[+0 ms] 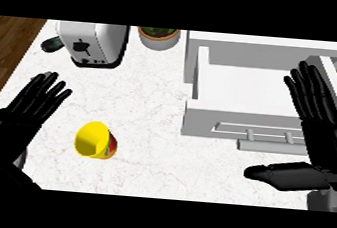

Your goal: Pick up the cup, place it into the drawer and close the drawer

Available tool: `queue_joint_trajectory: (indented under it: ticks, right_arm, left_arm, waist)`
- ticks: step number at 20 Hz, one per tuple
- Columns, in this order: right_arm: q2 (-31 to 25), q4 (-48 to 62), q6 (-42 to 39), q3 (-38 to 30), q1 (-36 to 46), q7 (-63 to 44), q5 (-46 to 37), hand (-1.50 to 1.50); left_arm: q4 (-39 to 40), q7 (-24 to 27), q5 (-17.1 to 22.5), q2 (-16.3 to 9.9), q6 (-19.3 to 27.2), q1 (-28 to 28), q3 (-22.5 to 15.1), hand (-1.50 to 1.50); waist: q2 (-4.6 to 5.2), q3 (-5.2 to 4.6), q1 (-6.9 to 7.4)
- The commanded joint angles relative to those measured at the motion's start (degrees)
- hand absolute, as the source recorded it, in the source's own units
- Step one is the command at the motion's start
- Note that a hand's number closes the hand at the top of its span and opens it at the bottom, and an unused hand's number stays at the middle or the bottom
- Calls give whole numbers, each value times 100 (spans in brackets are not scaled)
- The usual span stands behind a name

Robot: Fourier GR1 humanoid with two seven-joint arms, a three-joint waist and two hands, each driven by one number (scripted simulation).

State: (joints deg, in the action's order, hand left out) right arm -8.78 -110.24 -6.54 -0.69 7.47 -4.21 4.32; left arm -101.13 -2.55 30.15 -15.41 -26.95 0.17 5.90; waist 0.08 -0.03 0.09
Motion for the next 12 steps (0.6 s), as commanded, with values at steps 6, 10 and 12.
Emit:
queue_joint_trajectory:
  ticks: [6, 10, 12]
  right_arm:
    - [-37, 145, -131, -121, 223, 48, -9, -150]
    - [-238, 181, -232, -452, 584, -167, 253, -150]
    - [-176, 224, -324, -377, 330, 134, 167, -150]
  left_arm:
    - [2176, 1305, -1337, 249, -405, -433, 42, -150]
    - [2894, 2075, -1805, 103, -597, -323, 213, -150]
    - [3610, 1950, -1724, -145, -544, -1023, 481, -150]
  waist:
    - [1, -1, -42]
    - [2, -2, -31]
    - [6, -1, -57]
